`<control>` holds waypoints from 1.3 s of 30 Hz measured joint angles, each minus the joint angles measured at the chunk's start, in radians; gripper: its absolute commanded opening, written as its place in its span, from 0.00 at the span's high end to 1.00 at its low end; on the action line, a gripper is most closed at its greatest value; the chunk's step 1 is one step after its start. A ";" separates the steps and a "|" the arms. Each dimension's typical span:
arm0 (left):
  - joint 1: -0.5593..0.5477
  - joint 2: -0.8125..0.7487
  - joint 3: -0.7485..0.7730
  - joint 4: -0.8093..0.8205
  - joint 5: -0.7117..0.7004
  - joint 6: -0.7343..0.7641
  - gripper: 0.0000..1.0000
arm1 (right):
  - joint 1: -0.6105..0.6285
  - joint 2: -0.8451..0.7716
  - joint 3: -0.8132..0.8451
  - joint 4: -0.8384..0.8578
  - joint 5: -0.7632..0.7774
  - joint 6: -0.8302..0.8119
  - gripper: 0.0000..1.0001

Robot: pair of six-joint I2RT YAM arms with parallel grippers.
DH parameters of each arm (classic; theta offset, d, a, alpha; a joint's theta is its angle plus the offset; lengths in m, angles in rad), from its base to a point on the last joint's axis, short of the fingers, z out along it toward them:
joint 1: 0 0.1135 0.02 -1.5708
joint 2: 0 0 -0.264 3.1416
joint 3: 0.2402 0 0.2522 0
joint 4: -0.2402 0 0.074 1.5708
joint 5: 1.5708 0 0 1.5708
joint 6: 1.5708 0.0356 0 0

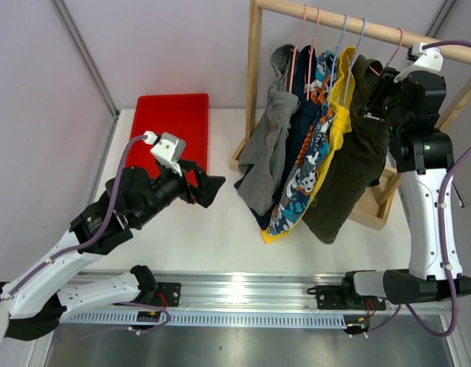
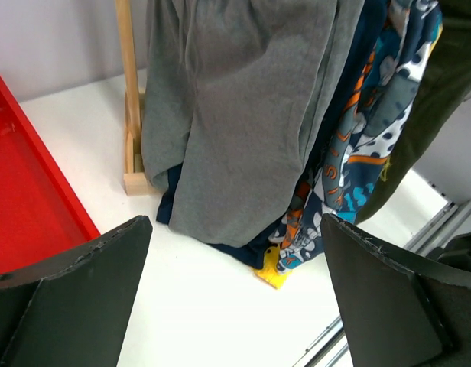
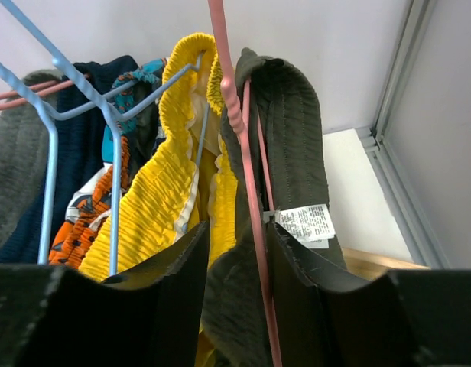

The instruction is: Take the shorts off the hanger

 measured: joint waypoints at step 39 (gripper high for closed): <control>-0.451 0.859 0.626 0.204 0.076 0.124 0.01 | 0.034 -0.238 -0.018 -0.114 0.089 0.235 1.00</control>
